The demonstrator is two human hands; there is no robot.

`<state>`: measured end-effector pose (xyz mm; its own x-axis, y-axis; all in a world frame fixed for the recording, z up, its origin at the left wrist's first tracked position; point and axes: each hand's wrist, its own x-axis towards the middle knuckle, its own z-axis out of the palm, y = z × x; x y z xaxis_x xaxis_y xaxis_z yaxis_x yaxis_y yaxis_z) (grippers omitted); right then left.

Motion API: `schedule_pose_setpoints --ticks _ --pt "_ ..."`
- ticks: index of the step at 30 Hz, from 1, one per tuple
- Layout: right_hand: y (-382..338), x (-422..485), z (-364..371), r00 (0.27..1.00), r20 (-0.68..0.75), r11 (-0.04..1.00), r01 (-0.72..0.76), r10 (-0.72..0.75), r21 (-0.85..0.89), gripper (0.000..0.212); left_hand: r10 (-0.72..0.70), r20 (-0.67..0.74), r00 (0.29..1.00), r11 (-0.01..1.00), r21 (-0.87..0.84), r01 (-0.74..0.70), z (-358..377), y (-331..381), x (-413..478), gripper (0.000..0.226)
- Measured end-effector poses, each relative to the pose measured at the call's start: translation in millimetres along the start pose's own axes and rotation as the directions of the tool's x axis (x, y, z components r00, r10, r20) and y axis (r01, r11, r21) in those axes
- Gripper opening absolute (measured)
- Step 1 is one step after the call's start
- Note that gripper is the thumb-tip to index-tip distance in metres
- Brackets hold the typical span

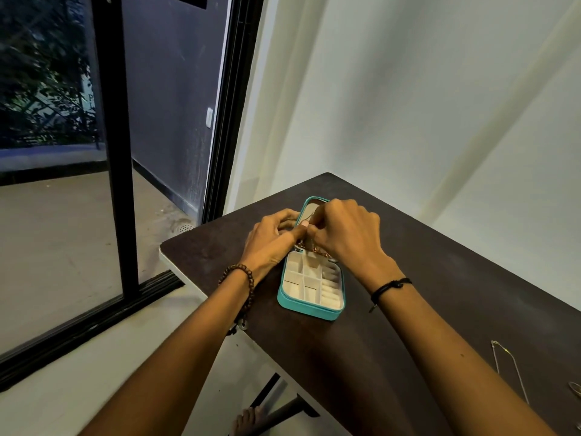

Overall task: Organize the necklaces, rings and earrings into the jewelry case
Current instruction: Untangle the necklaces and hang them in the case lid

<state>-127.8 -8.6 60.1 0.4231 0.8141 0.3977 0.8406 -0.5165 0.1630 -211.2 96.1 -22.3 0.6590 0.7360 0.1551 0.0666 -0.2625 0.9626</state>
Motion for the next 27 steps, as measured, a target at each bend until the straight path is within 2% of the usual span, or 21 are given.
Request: schedule_pose_setpoints --ticks 4,11,16,20,27 --pt "-1 2 -1 0.999 -0.007 0.998 0.037 -0.038 -0.052 0.029 -0.027 0.044 0.999 0.999 -0.019 0.027 -2 4 -1 0.018" --pt "1 2 4 0.99 -0.048 0.987 0.124 -0.13 -0.105 0.029 -0.004 0.082 0.997 0.997 -0.079 0.011 -3 5 -3 0.03" --pt "4 -1 16 0.97 -0.113 0.965 0.192 -0.214 -0.179 0.036 -0.012 0.052 0.999 0.995 -0.096 0.017 -2 7 -6 0.033" --pt "16 -3 20 0.971 -0.133 0.977 0.183 -0.197 -0.111 0.04 -0.011 0.021 1.0 0.995 -0.101 0.013 -2 8 -7 0.032" --pt "28 -3 21 0.961 -0.221 0.986 0.16 -0.168 -0.056 0.033 -0.001 0.027 1.0 0.991 -0.137 0.005 -2 7 -5 0.032"
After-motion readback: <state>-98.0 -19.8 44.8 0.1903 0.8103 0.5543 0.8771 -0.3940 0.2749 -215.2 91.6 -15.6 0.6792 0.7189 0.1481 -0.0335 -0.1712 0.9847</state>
